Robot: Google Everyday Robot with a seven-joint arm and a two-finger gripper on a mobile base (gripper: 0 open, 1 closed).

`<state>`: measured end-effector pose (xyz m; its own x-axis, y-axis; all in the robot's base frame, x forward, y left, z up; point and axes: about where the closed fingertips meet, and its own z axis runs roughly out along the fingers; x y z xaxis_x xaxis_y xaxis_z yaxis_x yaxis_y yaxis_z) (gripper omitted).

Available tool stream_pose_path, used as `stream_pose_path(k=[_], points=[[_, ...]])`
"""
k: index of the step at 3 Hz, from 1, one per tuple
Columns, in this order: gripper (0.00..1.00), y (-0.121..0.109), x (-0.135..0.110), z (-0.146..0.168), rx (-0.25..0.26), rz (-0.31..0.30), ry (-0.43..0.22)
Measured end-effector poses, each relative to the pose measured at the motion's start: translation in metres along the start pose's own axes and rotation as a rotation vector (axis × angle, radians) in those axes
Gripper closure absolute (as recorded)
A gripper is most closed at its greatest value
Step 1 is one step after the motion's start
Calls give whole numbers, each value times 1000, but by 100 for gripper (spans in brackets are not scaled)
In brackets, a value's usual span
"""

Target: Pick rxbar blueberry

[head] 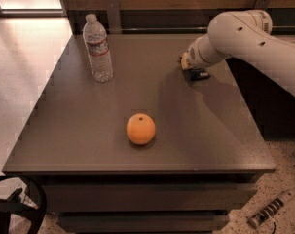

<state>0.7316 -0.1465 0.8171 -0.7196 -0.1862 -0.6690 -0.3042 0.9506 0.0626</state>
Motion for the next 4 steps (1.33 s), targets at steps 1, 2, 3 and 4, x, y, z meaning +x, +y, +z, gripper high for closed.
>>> stream_pose_path(k=[1,2,3,4], points=[[100,0,0,0,0,0,0],[100,0,0,0,0,0,0],[100,23,-33,-58,-4,-114,-92],[100,26,-38,-59,-13,-123,-98]])
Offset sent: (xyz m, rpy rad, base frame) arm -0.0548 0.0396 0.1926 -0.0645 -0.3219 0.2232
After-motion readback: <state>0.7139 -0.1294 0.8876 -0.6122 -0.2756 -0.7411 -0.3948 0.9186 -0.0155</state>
